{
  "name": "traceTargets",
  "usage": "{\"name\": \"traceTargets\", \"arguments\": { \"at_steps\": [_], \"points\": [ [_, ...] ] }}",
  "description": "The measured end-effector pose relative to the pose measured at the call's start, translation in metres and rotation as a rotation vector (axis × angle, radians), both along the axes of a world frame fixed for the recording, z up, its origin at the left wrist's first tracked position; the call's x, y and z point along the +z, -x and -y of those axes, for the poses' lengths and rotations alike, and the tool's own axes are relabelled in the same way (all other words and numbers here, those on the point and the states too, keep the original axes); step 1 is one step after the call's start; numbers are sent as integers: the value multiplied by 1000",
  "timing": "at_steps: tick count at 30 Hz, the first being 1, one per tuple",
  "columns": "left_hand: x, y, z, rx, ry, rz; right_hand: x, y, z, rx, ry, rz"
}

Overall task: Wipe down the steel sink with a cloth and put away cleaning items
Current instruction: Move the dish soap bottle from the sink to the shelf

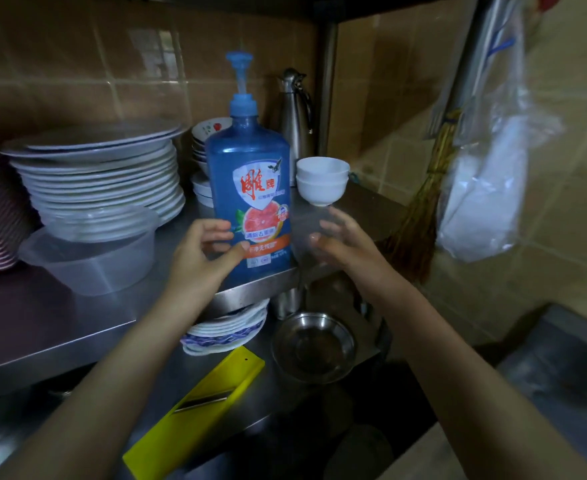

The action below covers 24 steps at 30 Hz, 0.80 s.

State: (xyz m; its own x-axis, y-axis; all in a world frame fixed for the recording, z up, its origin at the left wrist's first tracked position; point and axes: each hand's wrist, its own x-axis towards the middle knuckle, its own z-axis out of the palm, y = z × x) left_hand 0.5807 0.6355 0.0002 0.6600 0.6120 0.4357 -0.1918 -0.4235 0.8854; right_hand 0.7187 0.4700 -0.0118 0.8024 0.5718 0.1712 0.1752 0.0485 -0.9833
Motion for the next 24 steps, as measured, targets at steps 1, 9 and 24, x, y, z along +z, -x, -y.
{"name": "traceTargets", "arguments": {
  "at_steps": [1, 9, 24],
  "points": [
    [0, 2, 9, -74, 41, 1, 0, 4, 9, -28, -9, -8],
    [1, -4, 70, -387, 185, -46, -8, 26, 89, -179, -2, -63],
    [-14, 14, 274, -713, 274, -54, -11, 118, 307, -507, -26, -156]
  ]
}}
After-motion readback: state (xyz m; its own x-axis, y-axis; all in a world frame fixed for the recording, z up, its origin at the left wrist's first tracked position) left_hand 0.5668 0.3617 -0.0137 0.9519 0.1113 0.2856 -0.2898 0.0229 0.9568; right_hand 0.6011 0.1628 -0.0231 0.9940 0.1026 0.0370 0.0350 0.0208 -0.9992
